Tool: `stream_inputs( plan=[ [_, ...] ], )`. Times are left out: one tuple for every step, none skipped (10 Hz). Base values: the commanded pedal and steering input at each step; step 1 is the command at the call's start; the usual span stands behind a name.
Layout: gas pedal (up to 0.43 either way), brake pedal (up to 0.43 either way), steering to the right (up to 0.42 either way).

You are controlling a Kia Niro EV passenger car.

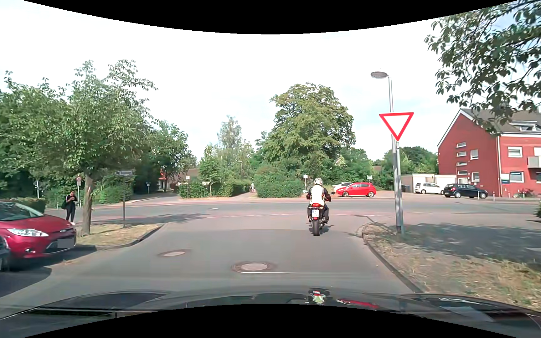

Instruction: Follow the waypoints while adhering to traffic rules and regulations

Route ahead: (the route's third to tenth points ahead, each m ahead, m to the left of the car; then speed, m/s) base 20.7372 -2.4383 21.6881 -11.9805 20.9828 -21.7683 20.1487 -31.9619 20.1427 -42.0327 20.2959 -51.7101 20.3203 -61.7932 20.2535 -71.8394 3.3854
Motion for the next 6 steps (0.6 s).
stream_inputs(
  plan=[
    [0.0,0.0,0.022],
    [0.0,0.0,0.026],
    [0.0,0.0,0.029],
    [0.0,0.0,0.034],
    [0.0,0.0,0.041],
    [0.0,0.0,0.048]
  ],
)
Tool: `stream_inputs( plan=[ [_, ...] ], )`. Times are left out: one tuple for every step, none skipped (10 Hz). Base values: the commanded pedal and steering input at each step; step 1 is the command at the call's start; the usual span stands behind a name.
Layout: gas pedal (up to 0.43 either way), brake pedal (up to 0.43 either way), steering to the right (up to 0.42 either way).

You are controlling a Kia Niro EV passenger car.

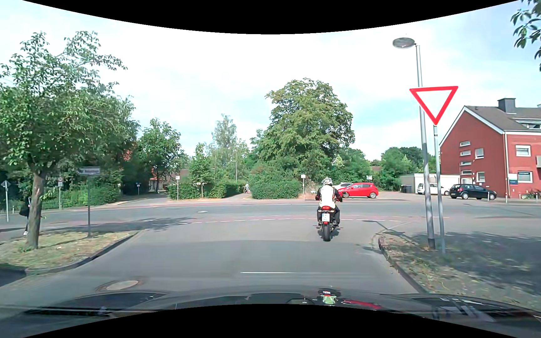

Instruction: Follow the waypoints while adhering to traffic rules and regulations

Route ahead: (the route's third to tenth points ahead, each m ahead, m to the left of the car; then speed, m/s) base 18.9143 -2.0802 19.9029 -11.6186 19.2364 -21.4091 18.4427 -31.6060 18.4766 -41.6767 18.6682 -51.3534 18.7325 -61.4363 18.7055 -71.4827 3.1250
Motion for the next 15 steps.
stream_inputs(
  plan=[
    [0.0,0.0,0.052],
    [0.0,0.024,0.058],
    [0.0,0.079,0.063],
    [0.0,0.098,0.068],
    [0.0,0.122,0.078],
    [0.0,0.14,0.089],
    [0.0,0.14,0.097],
    [0.0,0.152,0.105],
    [0.0,0.159,0.109],
    [0.0,0.165,0.11],
    [0.0,0.159,0.111],
    [0.0,0.152,0.115],
    [0.0,0.146,0.12],
    [0.0,0.146,0.12],
    [0.0,0.146,0.12]
  ],
)
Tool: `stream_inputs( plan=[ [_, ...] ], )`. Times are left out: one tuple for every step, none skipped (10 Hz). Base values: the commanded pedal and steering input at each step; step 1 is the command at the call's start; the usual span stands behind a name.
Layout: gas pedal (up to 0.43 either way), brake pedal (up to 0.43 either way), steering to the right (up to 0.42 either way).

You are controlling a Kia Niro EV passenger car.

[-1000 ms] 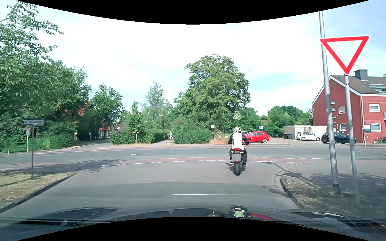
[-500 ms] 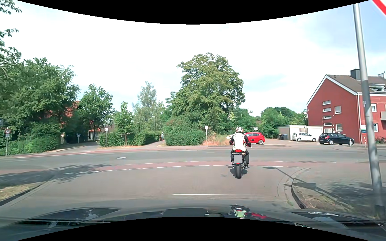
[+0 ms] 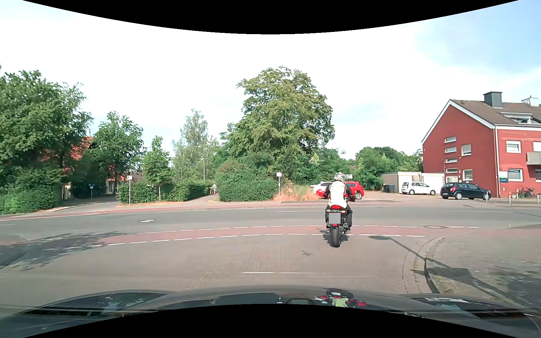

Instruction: Follow the waypoints while adhering to traffic rules and regulations

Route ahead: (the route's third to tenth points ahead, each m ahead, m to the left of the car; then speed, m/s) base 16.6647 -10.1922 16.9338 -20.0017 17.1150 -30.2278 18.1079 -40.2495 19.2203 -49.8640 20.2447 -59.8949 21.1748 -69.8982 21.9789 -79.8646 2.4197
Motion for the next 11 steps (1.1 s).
stream_inputs(
  plan=[
    [0.0,0.146,0.12],
    [0.0,0.146,0.12],
    [0.0,0.146,0.12],
    [0.0,0.14,0.12],
    [0.0,0.134,0.12],
    [0.0,0.116,0.121],
    [0.0,0.098,0.121],
    [0.0,0.067,0.122],
    [0.0,0.049,0.124],
    [0.0,0.037,0.125],
    [0.0,0.037,0.125]
  ],
)
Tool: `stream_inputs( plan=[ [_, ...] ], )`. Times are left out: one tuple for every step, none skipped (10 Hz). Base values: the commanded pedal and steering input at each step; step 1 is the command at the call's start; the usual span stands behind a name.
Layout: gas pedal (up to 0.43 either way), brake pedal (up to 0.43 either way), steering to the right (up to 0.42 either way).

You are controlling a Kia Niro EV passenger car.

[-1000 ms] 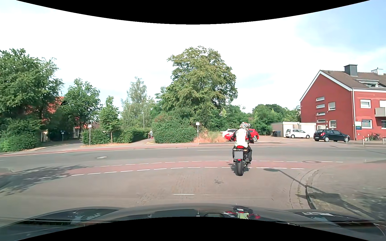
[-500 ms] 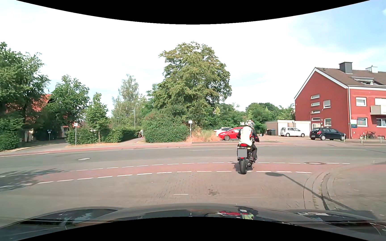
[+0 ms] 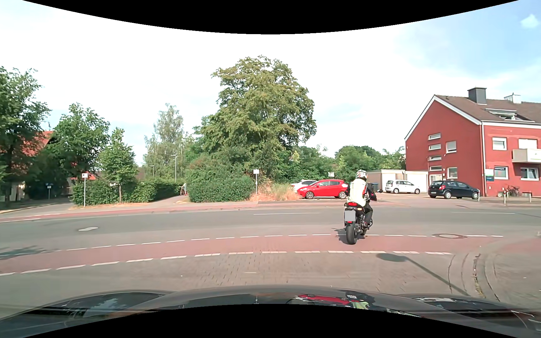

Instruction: Follow the waypoints while adhering to traffic rules and regulations

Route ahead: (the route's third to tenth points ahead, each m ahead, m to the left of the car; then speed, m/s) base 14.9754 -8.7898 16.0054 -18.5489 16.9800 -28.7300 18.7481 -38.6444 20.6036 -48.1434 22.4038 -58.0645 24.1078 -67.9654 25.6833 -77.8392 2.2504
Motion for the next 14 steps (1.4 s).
stream_inputs(
  plan=[
    [0.0,0.037,0.125],
    [0.0,0.037,0.128],
    [0.0,0.037,0.131],
    [0.0,0.037,0.134],
    [0.0,0.037,0.137],
    [0.0,0.03,0.139],
    [0.0,0.018,0.143],
    [0.0,0.0,0.153],
    [0.0,0.0,0.163],
    [0.0,0.0,0.167],
    [0.0,0.0,0.172],
    [0.0,0.0,0.176],
    [0.02,0.0,0.18],
    [0.039,0.0,0.186]
  ],
)
